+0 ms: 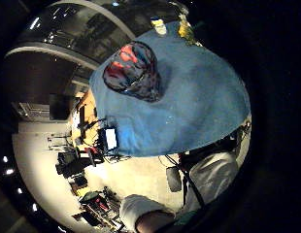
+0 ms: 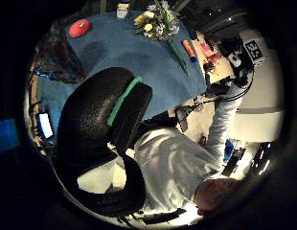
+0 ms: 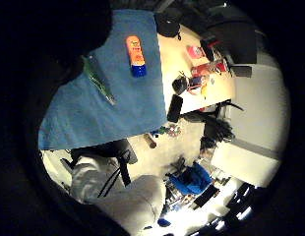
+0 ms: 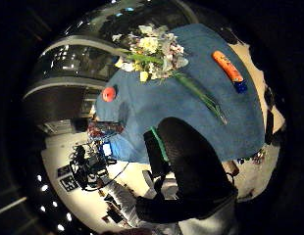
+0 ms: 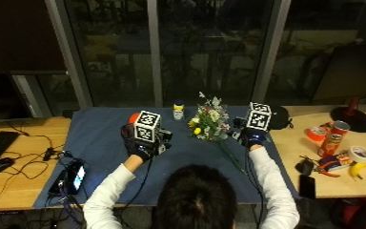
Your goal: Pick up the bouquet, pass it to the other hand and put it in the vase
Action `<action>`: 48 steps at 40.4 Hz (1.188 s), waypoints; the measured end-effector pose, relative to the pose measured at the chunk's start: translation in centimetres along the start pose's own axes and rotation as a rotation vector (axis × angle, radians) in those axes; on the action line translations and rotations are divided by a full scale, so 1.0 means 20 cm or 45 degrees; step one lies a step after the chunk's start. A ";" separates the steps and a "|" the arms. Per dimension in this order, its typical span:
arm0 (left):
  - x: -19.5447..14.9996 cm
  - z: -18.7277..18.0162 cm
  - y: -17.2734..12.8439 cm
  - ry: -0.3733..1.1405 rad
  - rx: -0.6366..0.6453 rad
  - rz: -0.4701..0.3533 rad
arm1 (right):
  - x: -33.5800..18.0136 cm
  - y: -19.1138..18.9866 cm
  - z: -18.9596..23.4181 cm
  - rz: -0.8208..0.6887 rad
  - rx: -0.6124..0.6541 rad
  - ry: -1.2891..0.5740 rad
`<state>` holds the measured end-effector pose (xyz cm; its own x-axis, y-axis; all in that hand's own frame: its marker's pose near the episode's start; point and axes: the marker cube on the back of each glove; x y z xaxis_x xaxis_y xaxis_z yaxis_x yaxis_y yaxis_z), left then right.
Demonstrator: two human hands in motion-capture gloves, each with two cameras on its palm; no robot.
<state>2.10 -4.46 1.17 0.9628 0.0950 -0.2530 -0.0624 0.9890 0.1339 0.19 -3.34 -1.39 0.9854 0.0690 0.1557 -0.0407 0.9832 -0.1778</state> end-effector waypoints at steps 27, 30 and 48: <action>0.11 0.05 -0.06 0.062 0.065 0.045 | 0.05 -0.31 0.53 0.284 -0.232 -0.122; 0.10 0.06 -0.06 0.064 0.061 0.042 | 0.06 -0.33 0.63 0.347 -0.243 -0.088; 0.08 0.13 0.00 0.207 0.021 0.069 | -0.04 -0.34 0.95 0.240 -0.348 0.142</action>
<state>4.31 -4.68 3.27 0.9029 0.1664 -0.3964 -0.1072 0.9801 0.1671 -3.45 -6.86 18.10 0.9774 0.2111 -0.0091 -0.1926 0.8723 -0.4494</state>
